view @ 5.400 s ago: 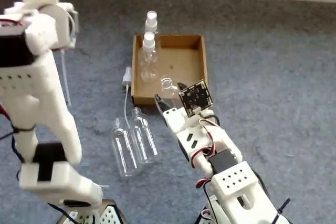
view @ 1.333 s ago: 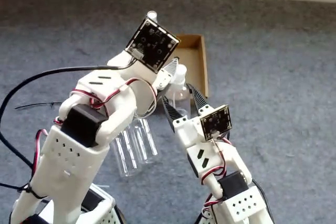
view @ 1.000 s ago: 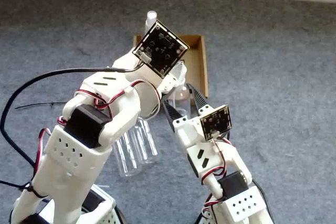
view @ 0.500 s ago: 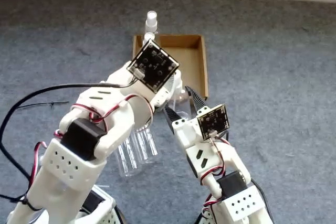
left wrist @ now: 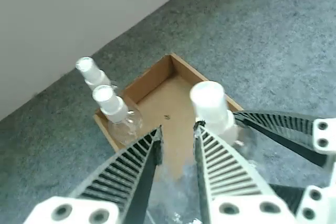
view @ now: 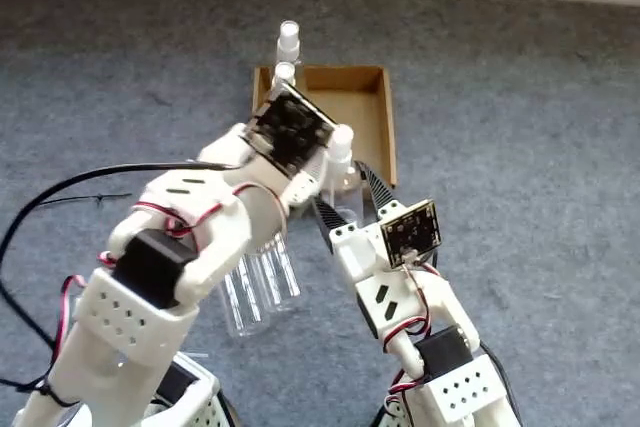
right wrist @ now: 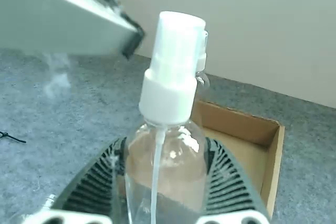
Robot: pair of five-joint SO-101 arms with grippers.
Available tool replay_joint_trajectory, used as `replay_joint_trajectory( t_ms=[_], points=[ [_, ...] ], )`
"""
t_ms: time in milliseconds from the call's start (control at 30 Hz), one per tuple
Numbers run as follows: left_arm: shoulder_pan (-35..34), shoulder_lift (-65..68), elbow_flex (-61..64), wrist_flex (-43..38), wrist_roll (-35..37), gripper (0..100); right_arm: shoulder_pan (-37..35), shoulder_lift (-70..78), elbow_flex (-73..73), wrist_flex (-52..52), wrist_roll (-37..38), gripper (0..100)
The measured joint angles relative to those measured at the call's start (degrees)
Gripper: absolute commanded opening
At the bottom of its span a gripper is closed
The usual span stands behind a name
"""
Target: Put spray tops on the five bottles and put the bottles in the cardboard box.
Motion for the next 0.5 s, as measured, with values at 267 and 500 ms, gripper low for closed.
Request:
replay_joint_trajectory(
  t_ms=[267, 500],
  points=[
    [-19.4, -0.1, -2.2, 9.9, 0.0, 11, 4.2, 0.9, -3.3, 0.0, 0.0, 0.4],
    [-35.2, -0.1, 12.3, 9.0, 0.0, 11, 1.9, 21.0, -22.4, 0.0, 0.0, 0.4]
  ],
)
